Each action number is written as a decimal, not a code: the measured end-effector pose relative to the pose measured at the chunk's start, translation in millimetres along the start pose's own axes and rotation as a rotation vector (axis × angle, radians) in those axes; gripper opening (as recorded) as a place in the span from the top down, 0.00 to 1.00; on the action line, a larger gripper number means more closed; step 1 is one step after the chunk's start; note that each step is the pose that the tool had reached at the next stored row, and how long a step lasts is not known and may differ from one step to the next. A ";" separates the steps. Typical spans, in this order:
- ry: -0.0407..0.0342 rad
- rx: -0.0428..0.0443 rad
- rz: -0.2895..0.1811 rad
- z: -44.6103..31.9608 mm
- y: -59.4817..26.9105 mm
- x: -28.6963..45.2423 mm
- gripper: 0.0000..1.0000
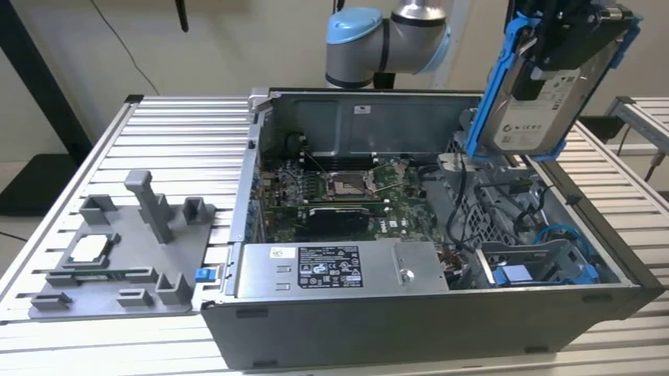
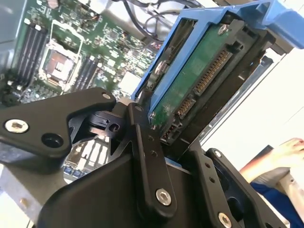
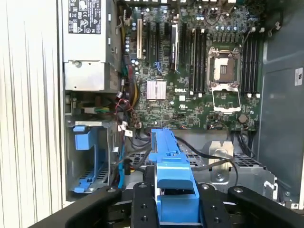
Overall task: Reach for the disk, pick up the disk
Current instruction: 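Pick up the disk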
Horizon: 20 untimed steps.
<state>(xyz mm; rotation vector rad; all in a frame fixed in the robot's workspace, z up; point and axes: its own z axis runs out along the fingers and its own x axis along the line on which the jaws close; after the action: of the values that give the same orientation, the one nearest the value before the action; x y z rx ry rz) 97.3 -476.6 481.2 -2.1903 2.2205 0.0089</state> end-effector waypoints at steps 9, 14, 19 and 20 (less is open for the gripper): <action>0.0003 0.0000 0.000 1.1 -0.8 29.0 1.00; 0.0004 0.0000 0.000 2.1 -1.2 46.9 1.00; 0.0004 0.0000 0.000 5.0 -1.7 67.4 1.00; 0.0003 0.0000 0.000 5.8 -1.7 71.8 1.00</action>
<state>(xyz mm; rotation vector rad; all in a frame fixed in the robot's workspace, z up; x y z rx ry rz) 98.1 -548.3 473.9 -2.1905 2.2206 0.0085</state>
